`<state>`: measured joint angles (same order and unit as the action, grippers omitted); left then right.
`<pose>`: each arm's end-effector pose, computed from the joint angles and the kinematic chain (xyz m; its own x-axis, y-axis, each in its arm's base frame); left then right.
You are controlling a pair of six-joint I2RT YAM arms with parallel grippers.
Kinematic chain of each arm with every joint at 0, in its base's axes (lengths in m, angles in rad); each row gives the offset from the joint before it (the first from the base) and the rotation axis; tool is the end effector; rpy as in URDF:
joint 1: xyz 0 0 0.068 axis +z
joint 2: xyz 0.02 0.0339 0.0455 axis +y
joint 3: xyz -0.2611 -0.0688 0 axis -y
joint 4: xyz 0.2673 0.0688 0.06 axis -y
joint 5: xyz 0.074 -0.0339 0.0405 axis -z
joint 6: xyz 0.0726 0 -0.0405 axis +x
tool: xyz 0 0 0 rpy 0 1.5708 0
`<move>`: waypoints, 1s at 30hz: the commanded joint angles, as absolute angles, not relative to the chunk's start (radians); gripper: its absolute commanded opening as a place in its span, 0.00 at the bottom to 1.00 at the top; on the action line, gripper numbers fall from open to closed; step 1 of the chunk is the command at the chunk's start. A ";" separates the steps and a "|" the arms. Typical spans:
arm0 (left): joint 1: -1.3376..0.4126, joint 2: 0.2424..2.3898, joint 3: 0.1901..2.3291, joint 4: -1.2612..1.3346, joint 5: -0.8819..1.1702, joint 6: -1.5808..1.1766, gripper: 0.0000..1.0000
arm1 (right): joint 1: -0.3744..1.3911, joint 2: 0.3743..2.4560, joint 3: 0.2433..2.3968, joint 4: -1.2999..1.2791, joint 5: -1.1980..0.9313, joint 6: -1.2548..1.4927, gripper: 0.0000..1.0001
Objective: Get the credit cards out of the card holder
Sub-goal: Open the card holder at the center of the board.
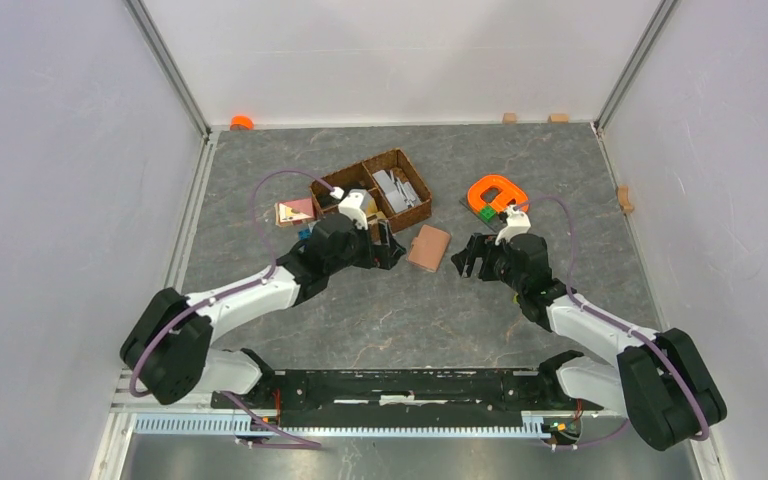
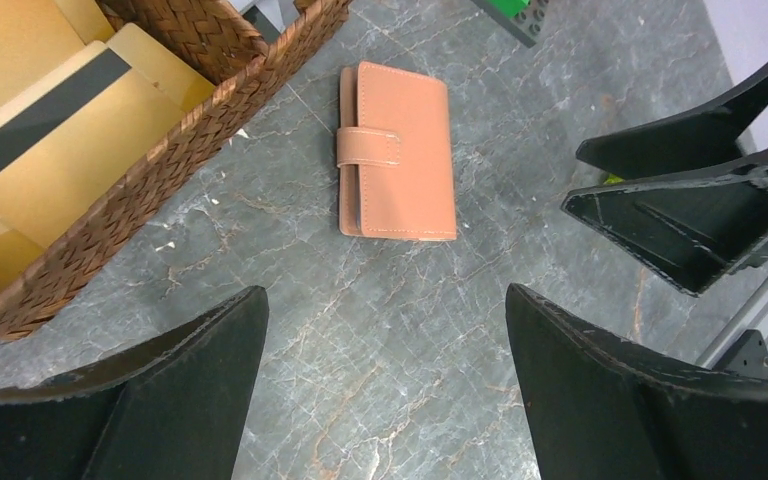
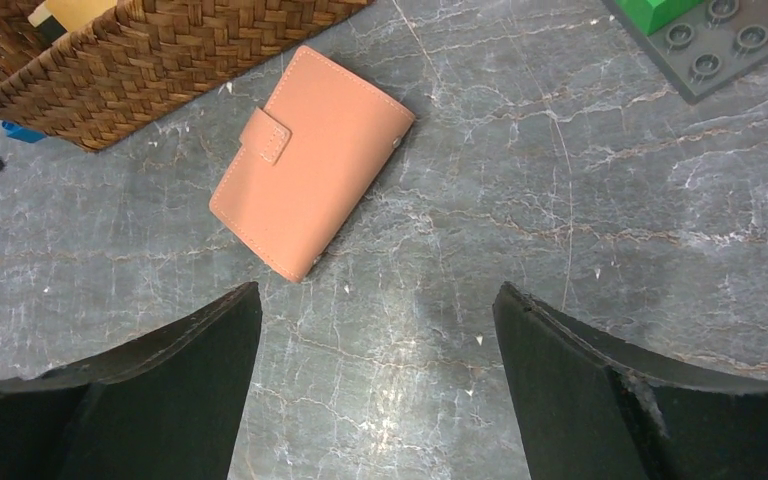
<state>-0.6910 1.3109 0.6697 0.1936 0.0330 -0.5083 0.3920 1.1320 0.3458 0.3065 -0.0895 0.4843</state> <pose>0.2567 -0.2154 0.1906 -0.6125 -0.1247 -0.7806 0.4141 0.7905 -0.4512 0.2472 0.1092 0.1356 -0.5887 0.2584 -0.7659 -0.2030 0.8699 0.4495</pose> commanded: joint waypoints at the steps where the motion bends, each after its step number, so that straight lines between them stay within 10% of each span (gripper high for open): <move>1: -0.698 1.391 0.744 0.195 0.051 -0.460 0.94 | 0.391 1.135 0.363 0.374 -0.084 0.482 0.90; 30: -0.775 1.817 1.097 -0.041 0.075 -0.463 0.81 | 0.391 1.109 0.302 0.420 -0.013 0.523 0.89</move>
<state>-0.7738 1.7569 1.0233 0.0475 0.1059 -0.5030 0.3920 1.1179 0.3119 0.3656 -0.0357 0.5083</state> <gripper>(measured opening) 0.820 0.886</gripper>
